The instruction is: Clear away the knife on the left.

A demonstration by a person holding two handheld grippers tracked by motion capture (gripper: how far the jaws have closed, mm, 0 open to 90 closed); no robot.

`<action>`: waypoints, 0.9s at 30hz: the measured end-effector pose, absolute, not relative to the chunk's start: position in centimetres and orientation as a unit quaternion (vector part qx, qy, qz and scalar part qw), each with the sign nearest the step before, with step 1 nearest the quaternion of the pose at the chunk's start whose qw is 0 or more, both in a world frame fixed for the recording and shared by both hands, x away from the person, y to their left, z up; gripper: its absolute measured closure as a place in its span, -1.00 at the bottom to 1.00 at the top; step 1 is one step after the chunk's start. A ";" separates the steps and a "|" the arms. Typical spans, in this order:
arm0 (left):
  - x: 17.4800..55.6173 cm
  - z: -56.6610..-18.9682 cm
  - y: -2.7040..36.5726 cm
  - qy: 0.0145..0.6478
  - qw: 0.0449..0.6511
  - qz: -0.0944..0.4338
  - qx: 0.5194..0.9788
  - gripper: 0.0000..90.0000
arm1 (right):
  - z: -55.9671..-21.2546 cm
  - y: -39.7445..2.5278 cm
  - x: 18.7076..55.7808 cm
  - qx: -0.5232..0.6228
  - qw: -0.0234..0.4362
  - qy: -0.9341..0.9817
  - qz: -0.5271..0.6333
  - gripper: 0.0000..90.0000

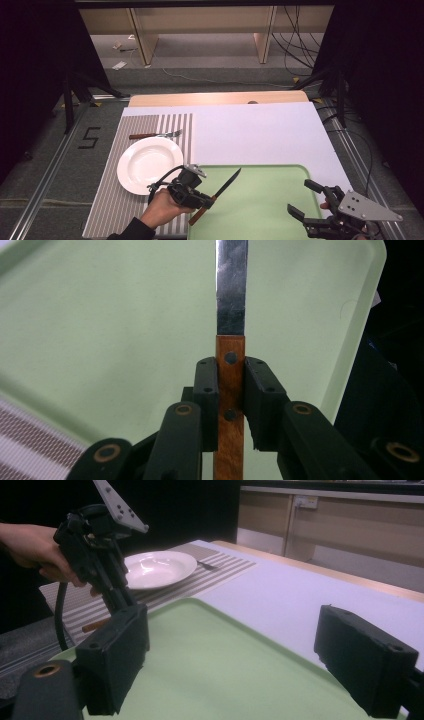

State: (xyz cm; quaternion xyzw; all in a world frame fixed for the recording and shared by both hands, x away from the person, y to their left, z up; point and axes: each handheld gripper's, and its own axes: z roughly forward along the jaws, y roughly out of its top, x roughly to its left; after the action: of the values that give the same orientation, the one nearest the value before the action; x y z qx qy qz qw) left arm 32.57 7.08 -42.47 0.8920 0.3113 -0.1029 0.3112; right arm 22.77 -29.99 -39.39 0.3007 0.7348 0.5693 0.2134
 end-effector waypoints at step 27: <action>32.4 -45.2 3.8 0.320 0.234 -0.155 0.905 0.71 | -39.3 -30.0 22.7 0.298 0.213 0.735 0.571 -0.65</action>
State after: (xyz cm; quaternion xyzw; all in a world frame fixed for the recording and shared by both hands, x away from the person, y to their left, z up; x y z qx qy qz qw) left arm 32.43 3.81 -45.24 0.9047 0.3204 -0.1546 0.2343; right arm 22.72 -30.00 -39.32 0.2985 0.7348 0.5707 0.2129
